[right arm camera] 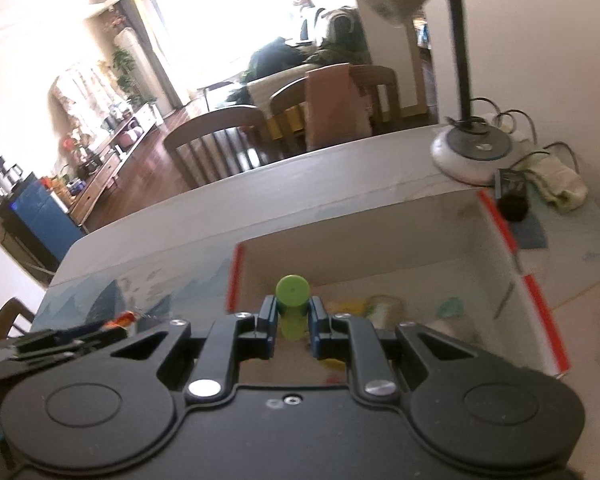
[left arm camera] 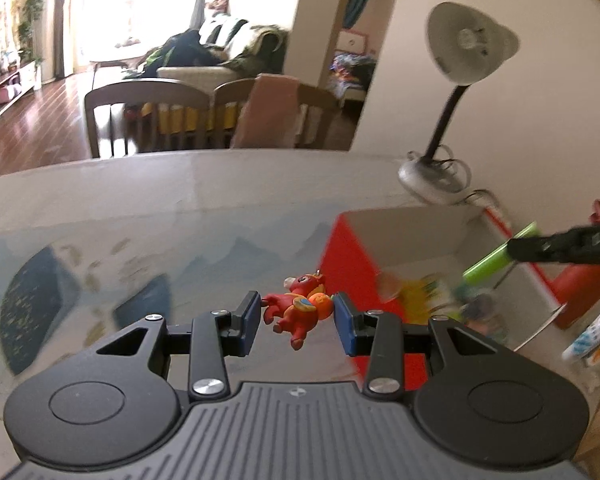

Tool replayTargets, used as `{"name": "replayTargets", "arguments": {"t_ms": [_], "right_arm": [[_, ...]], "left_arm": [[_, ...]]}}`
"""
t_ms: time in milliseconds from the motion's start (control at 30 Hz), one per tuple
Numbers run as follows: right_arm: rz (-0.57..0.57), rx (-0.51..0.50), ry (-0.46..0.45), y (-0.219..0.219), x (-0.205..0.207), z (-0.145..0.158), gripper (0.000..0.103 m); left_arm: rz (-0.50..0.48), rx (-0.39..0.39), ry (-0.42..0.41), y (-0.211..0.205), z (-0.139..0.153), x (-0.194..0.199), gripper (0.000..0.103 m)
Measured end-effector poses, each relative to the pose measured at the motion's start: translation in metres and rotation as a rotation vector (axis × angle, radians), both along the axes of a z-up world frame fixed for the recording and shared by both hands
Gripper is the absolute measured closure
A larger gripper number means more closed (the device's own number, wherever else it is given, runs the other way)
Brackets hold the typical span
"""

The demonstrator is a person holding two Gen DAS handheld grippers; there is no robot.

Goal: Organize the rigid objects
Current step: 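Carry the green marker and orange keychain over the red box with both tools, then open both tools to drop the marker and keychain into the box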

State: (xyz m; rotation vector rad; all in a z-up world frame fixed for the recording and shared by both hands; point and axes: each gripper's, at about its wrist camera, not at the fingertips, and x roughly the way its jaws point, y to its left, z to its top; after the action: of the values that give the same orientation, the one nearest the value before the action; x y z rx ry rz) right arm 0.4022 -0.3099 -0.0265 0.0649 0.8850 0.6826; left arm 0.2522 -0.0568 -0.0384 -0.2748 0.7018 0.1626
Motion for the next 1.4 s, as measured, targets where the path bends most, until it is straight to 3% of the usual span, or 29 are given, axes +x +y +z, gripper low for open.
{"name": "replayTargets", "arguments": {"t_ms": [467,1033,1400], "right_arm": [[-0.039,-0.026,0.069,-0.050,0.020,-0.032,0.088],[0.090,-0.118,0.134,-0.027,0.012,-0.073,0.088],[0.104,-0.144,0.129,-0.023,0.013,-0.081,0.087]], "left_arm": [[-0.173,0.043,-0.012,-0.082,0.017,0.087,0.064],[-0.197,0.109,0.130,-0.113,-0.041,0.176,0.064],[-0.228,0.143,0.233,-0.122,-0.070,0.201,0.064]]}}
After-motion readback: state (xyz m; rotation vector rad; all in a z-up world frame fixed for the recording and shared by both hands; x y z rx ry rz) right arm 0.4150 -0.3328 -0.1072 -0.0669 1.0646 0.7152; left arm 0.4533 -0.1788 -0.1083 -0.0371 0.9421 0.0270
